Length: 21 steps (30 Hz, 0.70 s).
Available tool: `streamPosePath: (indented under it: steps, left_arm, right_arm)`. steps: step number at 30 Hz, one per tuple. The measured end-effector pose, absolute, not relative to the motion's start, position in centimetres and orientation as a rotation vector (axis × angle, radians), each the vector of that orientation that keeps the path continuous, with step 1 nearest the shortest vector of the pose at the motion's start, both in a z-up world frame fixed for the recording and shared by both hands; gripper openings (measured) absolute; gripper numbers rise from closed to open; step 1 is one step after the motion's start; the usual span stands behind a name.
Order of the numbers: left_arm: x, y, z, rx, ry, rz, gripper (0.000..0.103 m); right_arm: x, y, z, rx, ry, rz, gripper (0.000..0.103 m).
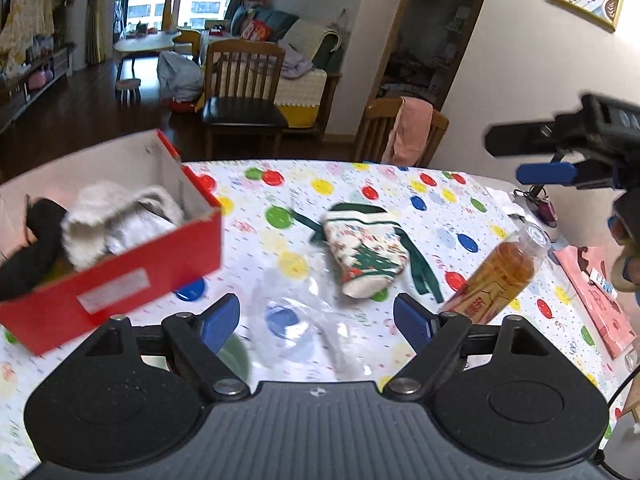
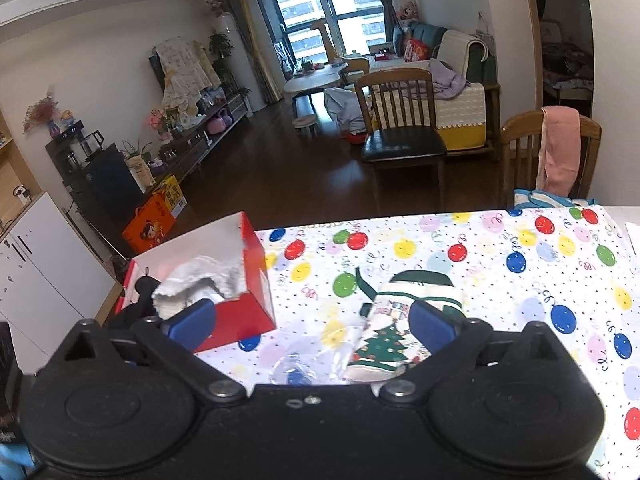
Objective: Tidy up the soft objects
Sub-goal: 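Move both tools back to the table toward the plastic bag and Christmas tote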
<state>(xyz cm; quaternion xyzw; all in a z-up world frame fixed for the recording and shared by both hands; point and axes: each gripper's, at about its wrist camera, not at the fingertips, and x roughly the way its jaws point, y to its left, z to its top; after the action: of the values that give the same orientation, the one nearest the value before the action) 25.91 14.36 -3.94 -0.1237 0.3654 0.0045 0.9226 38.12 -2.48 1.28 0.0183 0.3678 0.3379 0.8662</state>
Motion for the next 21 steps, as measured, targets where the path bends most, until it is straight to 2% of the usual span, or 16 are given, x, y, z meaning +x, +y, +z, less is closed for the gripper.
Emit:
streamPosePath:
  steps: [3,5,21]
  left_arm:
    - [26.4,12.7,-4.9,-0.259,0.750,0.023,0.090]
    - [26.8,11.7,-5.4,-0.262,0.748,0.046,0.101]
    - [30.8,7.7,-11.6,-0.299,0.810,0.125,0.102]
  right_arm:
    - [39.1,-2.9,0.6,0.039,0.785,0.702,0.103]
    - [39.6,-2.9,0.0,0.033,0.801,0.693,0.103]
    - [44.9,2.3,-7.8,-0.071,0.947,0.553,0.103]
